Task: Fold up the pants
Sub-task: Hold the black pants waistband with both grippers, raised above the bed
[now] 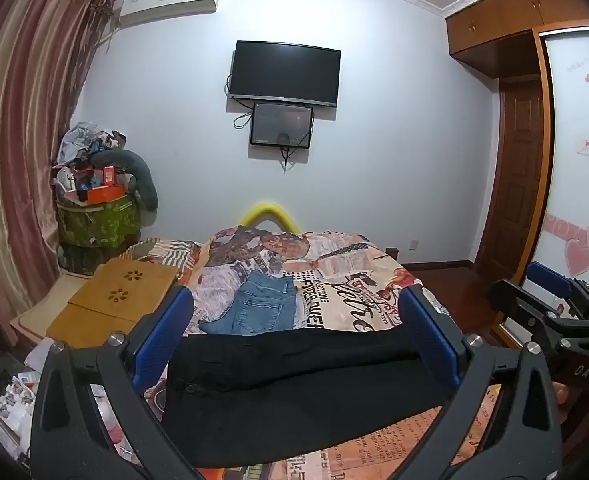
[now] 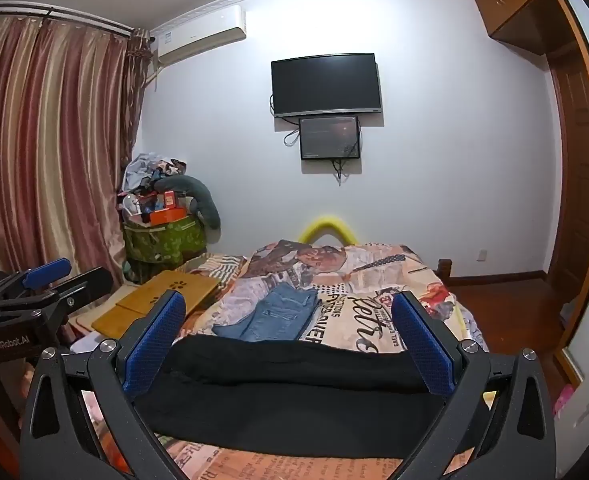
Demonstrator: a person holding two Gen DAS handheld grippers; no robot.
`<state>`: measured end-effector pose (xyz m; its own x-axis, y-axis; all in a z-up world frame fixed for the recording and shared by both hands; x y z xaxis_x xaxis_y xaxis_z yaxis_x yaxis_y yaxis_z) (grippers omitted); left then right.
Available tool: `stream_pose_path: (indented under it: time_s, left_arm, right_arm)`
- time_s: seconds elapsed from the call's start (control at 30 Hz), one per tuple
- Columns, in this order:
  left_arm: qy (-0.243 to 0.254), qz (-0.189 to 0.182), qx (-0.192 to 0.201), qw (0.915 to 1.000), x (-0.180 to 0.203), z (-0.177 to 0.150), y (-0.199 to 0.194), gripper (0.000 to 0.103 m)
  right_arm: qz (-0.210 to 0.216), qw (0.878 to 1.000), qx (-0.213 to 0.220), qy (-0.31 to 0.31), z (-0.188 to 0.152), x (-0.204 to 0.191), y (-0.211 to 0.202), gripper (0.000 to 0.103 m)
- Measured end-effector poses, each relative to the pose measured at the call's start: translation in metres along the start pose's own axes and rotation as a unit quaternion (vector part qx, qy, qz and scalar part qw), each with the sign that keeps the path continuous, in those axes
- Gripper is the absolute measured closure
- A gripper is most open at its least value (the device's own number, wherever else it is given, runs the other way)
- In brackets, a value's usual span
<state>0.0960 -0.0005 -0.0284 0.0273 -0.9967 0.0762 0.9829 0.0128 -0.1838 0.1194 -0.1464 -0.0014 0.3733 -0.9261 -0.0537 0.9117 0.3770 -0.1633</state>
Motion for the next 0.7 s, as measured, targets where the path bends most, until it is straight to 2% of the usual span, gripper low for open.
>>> stream_pose_path:
  time_s: [0.03, 0.43, 0.7]
  left_arm:
    - [-0.010, -0.001, 0.007, 0.9999, -0.001, 0.001, -0.001, 0.000]
    - [-0.002, 0.004, 0.007, 1.0000, -0.011, -0.006, 0.004, 0.000]
    - [0.006, 0.004, 0.009, 0.9999, -0.002, -0.004, 0.003, 0.000]
  right_arm:
    - [0.000, 1.000, 0.000, 0.000, 0.000, 0.000, 0.000, 0.001]
    - [0.000, 1.000, -0.001, 0.001, -0.001, 0.002, 0.002, 0.001]
    - [0.000, 1.000, -0.001, 0.004, -0.002, 0.008, 0.003, 0.001]
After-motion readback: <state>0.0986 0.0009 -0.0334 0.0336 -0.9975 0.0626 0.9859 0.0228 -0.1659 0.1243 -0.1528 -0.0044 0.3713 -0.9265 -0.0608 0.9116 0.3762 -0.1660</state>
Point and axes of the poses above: each gripper's, at about its wrist camera, not at the fingertips, and y roughly the way its jaws point, x to its right, z to its top, the point moved 10 cm from there along y, roughly the way its jaws point, and after that the axes turned 6 degrees about x, right-handed, at the moved point
